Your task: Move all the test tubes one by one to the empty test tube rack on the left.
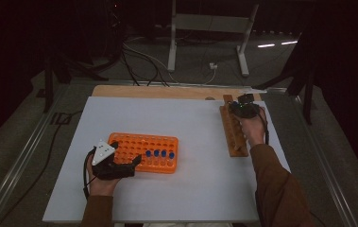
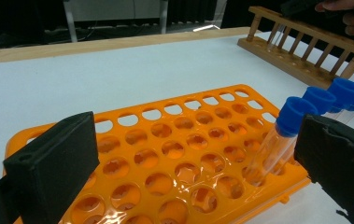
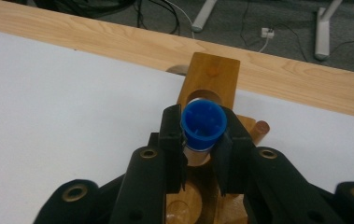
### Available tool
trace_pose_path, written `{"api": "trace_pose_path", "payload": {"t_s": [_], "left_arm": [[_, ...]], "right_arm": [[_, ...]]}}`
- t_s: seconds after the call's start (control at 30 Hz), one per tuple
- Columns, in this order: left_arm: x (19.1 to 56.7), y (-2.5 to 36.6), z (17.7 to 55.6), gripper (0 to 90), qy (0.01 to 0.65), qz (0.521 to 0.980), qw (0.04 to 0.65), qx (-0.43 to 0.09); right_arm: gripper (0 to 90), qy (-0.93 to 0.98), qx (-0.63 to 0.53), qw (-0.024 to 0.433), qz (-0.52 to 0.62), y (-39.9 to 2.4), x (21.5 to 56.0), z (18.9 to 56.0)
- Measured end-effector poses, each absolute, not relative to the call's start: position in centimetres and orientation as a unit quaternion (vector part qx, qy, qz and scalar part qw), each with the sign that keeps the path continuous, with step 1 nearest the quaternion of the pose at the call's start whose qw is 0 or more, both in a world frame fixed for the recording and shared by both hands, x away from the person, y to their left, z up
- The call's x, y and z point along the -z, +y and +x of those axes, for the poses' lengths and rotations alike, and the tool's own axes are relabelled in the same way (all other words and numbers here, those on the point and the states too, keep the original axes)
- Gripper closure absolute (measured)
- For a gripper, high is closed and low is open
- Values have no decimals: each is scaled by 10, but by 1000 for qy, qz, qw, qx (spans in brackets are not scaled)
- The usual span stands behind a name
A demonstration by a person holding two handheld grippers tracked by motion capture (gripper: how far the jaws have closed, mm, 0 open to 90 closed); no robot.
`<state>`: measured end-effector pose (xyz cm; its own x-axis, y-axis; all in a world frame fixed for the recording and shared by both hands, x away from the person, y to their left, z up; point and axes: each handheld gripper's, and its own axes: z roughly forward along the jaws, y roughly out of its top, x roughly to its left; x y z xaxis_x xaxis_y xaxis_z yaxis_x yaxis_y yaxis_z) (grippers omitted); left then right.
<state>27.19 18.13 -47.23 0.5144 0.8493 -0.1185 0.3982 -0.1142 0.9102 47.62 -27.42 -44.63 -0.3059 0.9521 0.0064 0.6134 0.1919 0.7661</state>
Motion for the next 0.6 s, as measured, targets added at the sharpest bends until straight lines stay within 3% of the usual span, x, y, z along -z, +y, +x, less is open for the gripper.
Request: {"api": "trace_pose_path", "payload": {"t_s": [0.6], "left_arm": [[472,181,272,9,439,711,500,-226]], "right_arm": [[765,718,-375,268,522,-277,421,462]]}}
